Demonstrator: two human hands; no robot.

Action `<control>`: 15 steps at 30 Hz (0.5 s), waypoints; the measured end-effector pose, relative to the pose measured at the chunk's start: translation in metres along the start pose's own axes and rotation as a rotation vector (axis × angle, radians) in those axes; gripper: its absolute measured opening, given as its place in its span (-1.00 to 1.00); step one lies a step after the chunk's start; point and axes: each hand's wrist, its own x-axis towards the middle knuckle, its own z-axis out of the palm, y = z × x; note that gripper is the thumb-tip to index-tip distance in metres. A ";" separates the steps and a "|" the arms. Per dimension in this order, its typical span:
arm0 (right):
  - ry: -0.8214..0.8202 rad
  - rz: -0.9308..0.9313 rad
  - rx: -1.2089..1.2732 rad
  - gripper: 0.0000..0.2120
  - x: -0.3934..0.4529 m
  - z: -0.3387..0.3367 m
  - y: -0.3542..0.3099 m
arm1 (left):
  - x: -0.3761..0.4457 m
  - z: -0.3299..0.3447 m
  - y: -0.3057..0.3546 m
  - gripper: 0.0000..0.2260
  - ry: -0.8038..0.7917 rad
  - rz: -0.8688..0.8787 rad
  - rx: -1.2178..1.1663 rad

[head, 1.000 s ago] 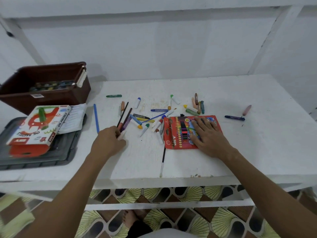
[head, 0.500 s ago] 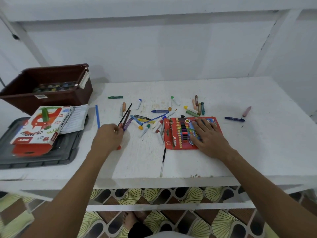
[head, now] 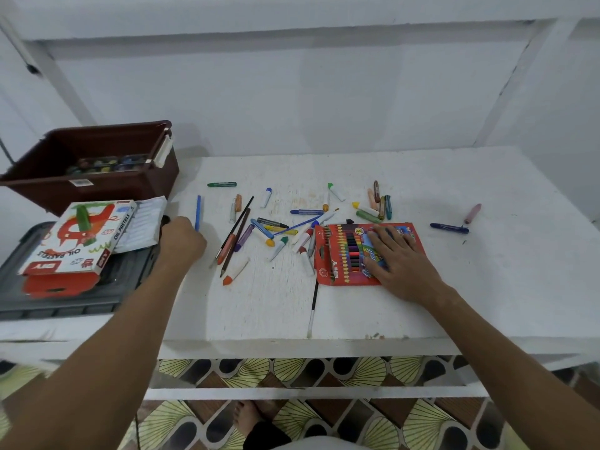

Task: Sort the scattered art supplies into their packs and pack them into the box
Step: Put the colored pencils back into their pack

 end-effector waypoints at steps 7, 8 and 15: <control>0.006 0.011 0.018 -0.26 -0.001 -0.002 -0.001 | -0.014 0.001 0.041 -0.78 -0.096 0.225 -0.072; 0.005 0.011 0.017 -0.25 -0.001 -0.002 -0.001 | -0.014 0.002 0.046 -0.80 -0.135 0.218 -0.055; 0.009 0.013 0.035 -0.24 -0.002 -0.003 -0.002 | -0.033 0.010 0.049 -0.69 -0.133 0.149 0.136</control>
